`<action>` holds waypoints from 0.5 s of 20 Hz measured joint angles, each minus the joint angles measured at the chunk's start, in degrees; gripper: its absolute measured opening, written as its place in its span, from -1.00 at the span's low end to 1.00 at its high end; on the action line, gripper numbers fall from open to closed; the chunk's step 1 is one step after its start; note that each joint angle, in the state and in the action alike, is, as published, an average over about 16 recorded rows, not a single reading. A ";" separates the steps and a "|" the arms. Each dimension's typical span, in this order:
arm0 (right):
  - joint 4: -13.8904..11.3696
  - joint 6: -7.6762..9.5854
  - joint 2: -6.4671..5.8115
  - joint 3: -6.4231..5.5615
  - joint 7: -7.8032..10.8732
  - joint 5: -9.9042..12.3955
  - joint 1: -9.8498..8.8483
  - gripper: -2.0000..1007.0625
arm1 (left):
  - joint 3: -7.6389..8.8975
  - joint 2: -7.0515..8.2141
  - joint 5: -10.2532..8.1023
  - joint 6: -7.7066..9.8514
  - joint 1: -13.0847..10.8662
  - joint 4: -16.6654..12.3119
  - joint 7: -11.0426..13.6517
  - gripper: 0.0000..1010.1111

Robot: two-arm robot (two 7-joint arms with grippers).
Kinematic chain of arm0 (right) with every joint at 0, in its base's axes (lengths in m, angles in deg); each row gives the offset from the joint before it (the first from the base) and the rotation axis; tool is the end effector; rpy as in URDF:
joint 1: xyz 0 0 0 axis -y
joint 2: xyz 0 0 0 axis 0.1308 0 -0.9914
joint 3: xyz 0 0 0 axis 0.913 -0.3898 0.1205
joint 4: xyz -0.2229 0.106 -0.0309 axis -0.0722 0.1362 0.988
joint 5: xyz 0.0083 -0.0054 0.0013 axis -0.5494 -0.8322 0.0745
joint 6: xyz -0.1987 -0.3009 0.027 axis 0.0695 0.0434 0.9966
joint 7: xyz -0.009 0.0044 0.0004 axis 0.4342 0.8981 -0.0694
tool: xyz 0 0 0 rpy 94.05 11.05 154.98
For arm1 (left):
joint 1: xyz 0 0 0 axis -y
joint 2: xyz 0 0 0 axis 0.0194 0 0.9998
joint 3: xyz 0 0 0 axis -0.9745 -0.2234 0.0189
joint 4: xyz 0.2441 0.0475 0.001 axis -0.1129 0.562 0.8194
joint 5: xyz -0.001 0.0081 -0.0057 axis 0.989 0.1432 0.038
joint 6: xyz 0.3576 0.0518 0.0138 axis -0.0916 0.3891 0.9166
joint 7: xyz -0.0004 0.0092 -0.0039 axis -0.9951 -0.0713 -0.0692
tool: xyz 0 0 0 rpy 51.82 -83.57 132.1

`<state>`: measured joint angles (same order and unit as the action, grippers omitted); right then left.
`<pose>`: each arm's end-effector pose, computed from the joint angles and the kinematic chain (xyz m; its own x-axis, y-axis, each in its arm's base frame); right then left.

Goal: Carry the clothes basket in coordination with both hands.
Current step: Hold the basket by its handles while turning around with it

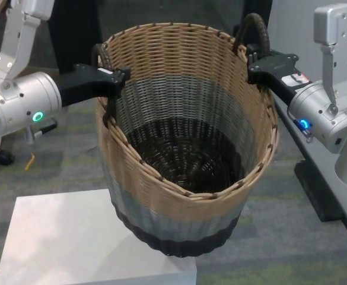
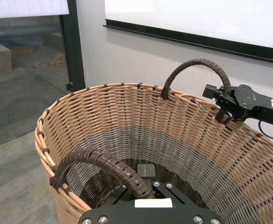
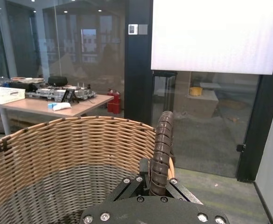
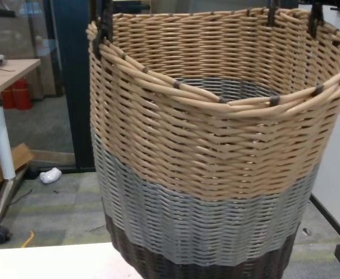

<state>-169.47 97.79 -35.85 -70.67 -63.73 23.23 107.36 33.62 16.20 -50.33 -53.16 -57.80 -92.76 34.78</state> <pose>0.4555 0.0108 -0.0929 0.3795 -0.9214 0.0834 0.9185 0.3861 0.0857 0.4299 -0.0208 -0.0325 0.6608 0.7503 -0.0188 -0.7445 0.6584 0.1105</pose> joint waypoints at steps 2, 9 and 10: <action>-0.15 -0.01 -0.13 0.00 -0.01 0.15 -0.07 -0.95 | -0.50 0.07 -0.07 -0.32 0.38 0.28 0.19 -1.00; -0.75 0.08 -0.64 0.18 0.01 0.60 -0.30 -0.95 | -1.71 0.34 -0.49 -1.38 1.13 0.88 0.15 -1.00; -0.81 0.10 -0.69 0.22 0.03 0.65 -0.32 -0.95 | -1.84 0.39 -0.57 -1.50 1.18 0.92 0.09 -1.00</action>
<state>-170.28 97.89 -36.55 -70.45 -63.70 23.88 107.04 31.78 16.59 -50.90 -54.66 -56.62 -91.84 34.87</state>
